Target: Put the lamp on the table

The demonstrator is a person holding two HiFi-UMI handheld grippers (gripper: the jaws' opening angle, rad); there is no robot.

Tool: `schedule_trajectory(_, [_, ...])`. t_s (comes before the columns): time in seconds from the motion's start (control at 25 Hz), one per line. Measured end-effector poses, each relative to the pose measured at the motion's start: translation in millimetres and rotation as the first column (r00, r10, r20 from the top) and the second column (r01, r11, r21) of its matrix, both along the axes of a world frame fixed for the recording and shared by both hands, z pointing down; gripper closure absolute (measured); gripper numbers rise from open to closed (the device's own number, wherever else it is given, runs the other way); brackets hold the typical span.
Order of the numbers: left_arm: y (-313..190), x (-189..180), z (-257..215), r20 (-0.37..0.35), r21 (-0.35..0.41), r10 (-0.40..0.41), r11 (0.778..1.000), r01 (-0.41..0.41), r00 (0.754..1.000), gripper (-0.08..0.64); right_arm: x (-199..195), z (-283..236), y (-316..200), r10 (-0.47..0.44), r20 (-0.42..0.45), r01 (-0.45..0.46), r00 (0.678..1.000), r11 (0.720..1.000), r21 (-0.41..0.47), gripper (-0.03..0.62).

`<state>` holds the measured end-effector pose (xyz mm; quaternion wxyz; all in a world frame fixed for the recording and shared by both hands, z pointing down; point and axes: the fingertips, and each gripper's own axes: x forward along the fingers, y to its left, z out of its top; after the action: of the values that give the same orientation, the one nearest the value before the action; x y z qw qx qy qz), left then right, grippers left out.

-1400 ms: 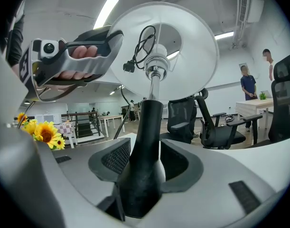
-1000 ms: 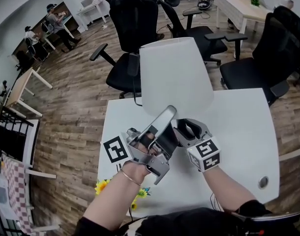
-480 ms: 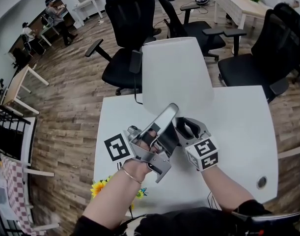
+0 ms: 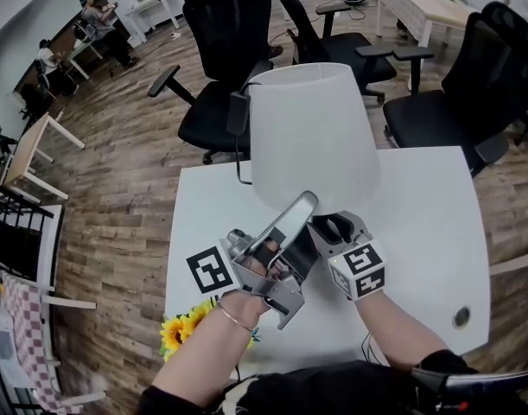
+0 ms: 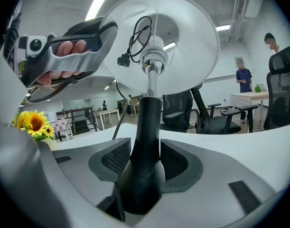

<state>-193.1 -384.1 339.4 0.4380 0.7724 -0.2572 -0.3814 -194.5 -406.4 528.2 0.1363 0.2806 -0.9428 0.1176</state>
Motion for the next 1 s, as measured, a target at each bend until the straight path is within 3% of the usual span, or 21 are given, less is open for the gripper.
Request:
schedule_trajectory(0.56, [10.7, 4.2, 9.7, 0.045, -0.044, -0.047, 0.998, 0.049, 0.998, 0.515, 1.0, 9.6, 1.9, 0.007, -0.018, -0.010, 1.000, 0.991, -0.134, 0.385])
schedule_trajectory(1.0, [8.4, 8.6, 10.6, 0.017, -0.072, -0.062, 0.995, 0.063, 0.998, 0.509, 14.4, 13.5, 11.3, 0.008, -0.079, -0.023, 0.997, 0.982, -0.189, 0.385])
